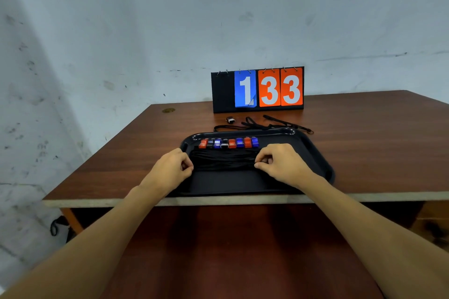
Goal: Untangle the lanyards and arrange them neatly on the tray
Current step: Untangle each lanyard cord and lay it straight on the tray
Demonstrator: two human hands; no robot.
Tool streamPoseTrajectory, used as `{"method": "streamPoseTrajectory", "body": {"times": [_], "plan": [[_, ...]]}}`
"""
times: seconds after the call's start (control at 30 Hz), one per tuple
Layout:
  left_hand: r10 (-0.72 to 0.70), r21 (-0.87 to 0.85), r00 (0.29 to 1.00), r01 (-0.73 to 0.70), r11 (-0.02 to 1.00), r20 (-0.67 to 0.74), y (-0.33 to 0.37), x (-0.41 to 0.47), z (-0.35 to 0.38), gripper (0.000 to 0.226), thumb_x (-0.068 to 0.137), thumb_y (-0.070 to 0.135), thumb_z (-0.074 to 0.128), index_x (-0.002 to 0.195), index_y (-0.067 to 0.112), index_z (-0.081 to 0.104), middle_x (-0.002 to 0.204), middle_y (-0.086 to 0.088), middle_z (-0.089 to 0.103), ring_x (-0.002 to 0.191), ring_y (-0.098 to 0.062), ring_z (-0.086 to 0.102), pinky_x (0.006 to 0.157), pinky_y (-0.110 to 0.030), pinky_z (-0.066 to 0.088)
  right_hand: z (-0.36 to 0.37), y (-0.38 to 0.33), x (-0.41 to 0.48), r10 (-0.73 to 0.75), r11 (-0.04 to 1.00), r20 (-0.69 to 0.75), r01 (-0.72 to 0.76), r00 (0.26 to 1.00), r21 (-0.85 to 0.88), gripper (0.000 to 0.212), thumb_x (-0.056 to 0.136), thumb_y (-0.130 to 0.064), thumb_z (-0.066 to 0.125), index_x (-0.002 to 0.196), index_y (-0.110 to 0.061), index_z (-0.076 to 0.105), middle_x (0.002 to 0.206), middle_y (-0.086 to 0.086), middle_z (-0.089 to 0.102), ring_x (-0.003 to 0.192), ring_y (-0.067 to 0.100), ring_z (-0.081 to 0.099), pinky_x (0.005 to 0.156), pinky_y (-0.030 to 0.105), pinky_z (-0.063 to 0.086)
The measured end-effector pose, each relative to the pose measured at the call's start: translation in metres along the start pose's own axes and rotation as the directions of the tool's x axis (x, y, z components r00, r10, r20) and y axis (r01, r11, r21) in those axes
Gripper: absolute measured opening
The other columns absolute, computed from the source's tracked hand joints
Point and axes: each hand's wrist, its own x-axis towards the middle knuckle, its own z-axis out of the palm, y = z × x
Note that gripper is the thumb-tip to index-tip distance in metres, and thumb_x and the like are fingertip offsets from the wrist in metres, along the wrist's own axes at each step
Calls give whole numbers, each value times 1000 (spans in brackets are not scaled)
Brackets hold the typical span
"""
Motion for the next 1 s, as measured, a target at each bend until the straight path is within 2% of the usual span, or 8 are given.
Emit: {"method": "streamPoseTrajectory", "body": {"times": [0.17,0.3,0.4,0.5,0.6,0.73,0.9,1.0], "plan": [[-7,37,1000,7,999,-18,0,1,0,11,88,18,64,97,15,70,87,8,50,77,-8,51,74,-23,42,0,-1,-1,21,1000,-2,-21,1000,15,5,83,-25,71,87,-22,73,82,-13,61,73,3,56,76,31,55],[5,42,999,-3,999,-50,0,-1,-3,31,85,21,68,114,16,59,96,7,47,79,-11,50,79,-28,49,0,0,-1,38,999,-6,-38,999,32,8,83,-25,72,91,-23,71,87,-10,62,76,4,57,78,32,55],[9,29,997,-7,1000,-72,2,-4,-6,39,84,24,70,118,19,53,105,8,44,79,-11,51,81,-32,51,-1,2,-1,54,997,2,-54,999,54,20,82,-26,73,101,-24,68,91,-8,60,82,7,57,81,31,54],[37,38,997,-35,999,-67,6,-4,-11,42,83,27,70,120,22,52,115,9,43,89,-11,54,81,-32,52,-2,3,0,55,996,-20,-53,998,68,22,81,-23,73,102,-24,66,89,-10,59,86,7,54,82,29,51],[54,-6,997,-55,998,-54,14,0,-17,42,80,29,73,117,24,54,111,11,41,96,-10,54,85,-33,52,-3,4,0,48,993,-54,-42,997,108,21,82,-17,72,100,-24,65,86,-10,62,84,6,54,80,25,48],[59,-66,998,-60,996,-8,26,9,-23,34,78,23,74,109,24,61,105,8,41,82,-4,50,80,-25,46,-5,6,0,69,981,-88,-52,994,189,17,83,-12,69,97,-23,67,83,-8,65,78,8,59,76,20,49],[67,-141,997,-70,988,-26,43,29,-26,14,83,15,68,94,23,66,98,4,44,71,-3,46,73,-17,37,-15,14,8,105,969,-121,-74,987,236,15,86,-8,65,93,-20,70,83,-8,65,71,5,58,68,11,45],[80,-165,996,-83,983,-26,56,43,-23,16,85,12,63,87,27,65,92,5,49,70,-5,50,66,-11,36,-25,26,17,126,970,-147,-91,981,225,14,86,-8,62,90,-20,70,81,-11,64,68,3,55,61,5,41]]}}
